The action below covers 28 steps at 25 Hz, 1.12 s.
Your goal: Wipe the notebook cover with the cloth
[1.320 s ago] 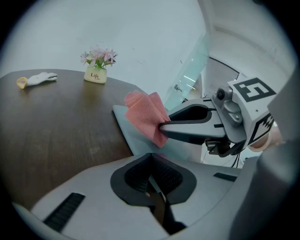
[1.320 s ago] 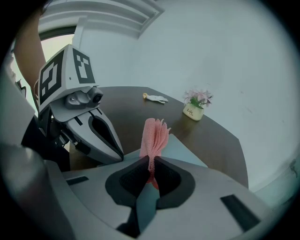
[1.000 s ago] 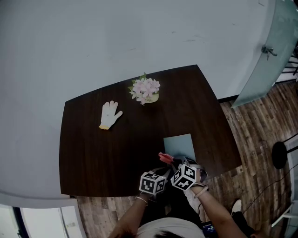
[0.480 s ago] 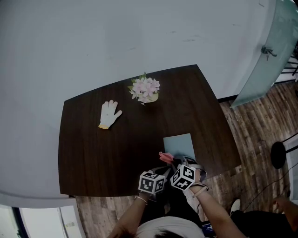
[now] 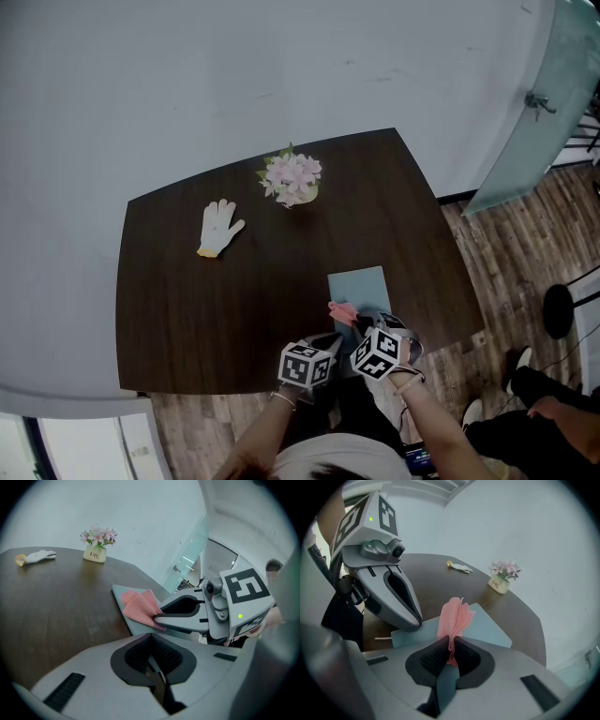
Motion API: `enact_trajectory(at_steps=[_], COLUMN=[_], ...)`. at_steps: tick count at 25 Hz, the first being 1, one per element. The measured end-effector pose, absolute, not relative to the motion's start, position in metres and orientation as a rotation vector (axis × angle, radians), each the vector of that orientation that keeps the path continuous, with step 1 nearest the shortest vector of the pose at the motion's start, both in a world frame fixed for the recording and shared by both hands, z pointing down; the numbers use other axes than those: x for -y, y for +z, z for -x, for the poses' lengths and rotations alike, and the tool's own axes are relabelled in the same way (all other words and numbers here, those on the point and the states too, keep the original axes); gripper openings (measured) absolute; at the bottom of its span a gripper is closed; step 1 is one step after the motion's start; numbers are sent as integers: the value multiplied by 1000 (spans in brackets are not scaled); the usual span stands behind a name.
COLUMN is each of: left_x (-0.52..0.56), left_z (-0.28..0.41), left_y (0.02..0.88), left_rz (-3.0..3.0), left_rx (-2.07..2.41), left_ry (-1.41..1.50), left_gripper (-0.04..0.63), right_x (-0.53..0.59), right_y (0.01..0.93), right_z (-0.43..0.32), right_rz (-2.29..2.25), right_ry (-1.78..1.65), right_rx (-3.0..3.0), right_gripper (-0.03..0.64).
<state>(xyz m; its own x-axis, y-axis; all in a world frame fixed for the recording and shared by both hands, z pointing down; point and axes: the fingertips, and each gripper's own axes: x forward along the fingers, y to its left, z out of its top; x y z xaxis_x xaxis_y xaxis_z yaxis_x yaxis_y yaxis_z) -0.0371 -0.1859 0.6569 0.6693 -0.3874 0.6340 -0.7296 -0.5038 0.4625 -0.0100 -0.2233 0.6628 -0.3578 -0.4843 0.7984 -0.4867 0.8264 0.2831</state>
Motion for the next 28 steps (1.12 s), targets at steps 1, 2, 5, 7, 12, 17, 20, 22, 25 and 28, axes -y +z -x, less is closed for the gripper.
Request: enact_trajectory(at_steps=[1,2,5,7,12,17,20,22,25,28], left_x=[186,186,187,186,186,186,186,186,186,185], left_z=[37,37,36,36,38,38,37,37,36,36], left_y=[657,656,655,656,656,655,656,656,656,656], left_rz=[-2145,-2145,-2145,-2144,-2141,-2143,-2141,-2140,-2139,-2137], left_rx=[858,858,859,860,866,874,881,888,896,905], left_ry=[595,596,595,593,592,599,600,600,598,599], left_gripper=[20,20,20,20,20,20,20,20,20,20], right_x=[223,224,225,225,225,226,226,226,226,226], right_y=[663,662,661,662,663,662,662,662,662,662], right_z=[7,5,-4,-8,-20,-34,-42,-47,-55,-60], right_rz=[-722,-727,-742,-748,-758,-774,-787,-794,-802,-809], right_ry=[5,9,17,17,14,16,17,15,21,23], right_rx=[2003,2001,1994,1986,1963,1945,1937,1931,1927,1926], right_gripper=[32,32,32,32,32,32,32,32,33,33])
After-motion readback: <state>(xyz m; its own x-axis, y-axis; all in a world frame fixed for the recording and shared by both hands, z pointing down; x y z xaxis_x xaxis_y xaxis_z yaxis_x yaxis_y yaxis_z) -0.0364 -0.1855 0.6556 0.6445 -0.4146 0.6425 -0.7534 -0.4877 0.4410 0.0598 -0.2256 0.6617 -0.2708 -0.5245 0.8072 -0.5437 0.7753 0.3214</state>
